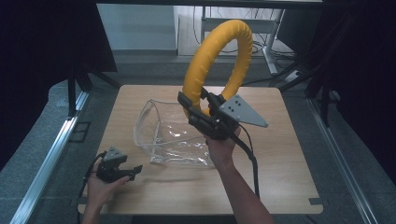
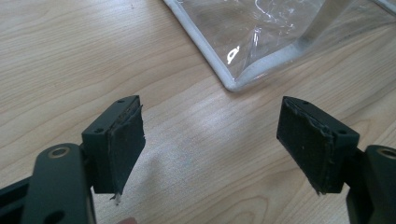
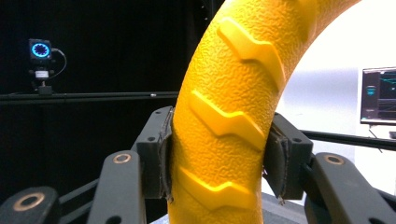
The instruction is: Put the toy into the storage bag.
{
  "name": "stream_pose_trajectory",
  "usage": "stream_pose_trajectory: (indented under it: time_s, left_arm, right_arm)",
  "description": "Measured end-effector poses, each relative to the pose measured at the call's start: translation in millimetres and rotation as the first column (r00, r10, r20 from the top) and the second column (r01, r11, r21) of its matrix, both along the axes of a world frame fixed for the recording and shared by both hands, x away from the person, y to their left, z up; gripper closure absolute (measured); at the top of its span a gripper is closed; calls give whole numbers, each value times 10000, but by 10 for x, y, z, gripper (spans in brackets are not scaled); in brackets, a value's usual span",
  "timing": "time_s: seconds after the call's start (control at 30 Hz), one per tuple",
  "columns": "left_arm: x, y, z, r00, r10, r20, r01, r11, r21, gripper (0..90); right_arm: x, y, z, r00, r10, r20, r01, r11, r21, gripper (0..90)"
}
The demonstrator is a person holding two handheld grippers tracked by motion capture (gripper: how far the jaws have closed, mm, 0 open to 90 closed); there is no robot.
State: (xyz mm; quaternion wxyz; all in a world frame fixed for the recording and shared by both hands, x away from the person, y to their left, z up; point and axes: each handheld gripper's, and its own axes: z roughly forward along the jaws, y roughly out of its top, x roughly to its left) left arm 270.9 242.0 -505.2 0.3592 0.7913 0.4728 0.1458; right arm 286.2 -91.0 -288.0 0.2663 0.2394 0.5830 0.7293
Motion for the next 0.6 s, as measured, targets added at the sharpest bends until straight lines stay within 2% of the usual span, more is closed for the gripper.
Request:
stream_pose_trajectory:
  time_s: [0.07, 0.23, 0.27, 0.33, 0.37, 0.4, 0.6]
  left_arm:
    - [1, -2, -1, 10000, -8, -8, 8, 10000, 3, 232]
    - [3, -5, -1, 10000, -24, -20, 24, 10000, -16, 232]
    - [5, -6, -2, 10000, -24, -15, 24, 10000, -9, 232]
    - [5, -8, -2, 10000, -28, -20, 28, 10000, -12, 232]
    - [7, -8, -3, 10000, -66, -18, 66, 10000, -10, 232]
    - [6, -8, -3, 10000, -73, -20, 73, 10000, -14, 232]
    - [4, -10, -3, 10000, -88, -19, 87, 10000, -22, 232]
  right_arm:
    - [-3, 43, -8, 9999, 96, -33, -96, 9999, -72, 492]
    - [-34, 168, -28, 9998, 169, -103, -166, 9995, 275, 491]
    - [-66, 249, -38, 9998, 218, -14, -217, 9992, 336, 491]
    - [-80, 280, -42, 9998, 217, 29, -218, 9994, 277, 490]
    - [-128, 396, -58, 9994, 310, 127, -313, 9992, 243, 491]
    - [-128, 396, -58, 9994, 310, 127, -313, 9992, 243, 491]
    - [-248, 721, -168, 9980, 506, 371, -520, 9980, 361, 490]
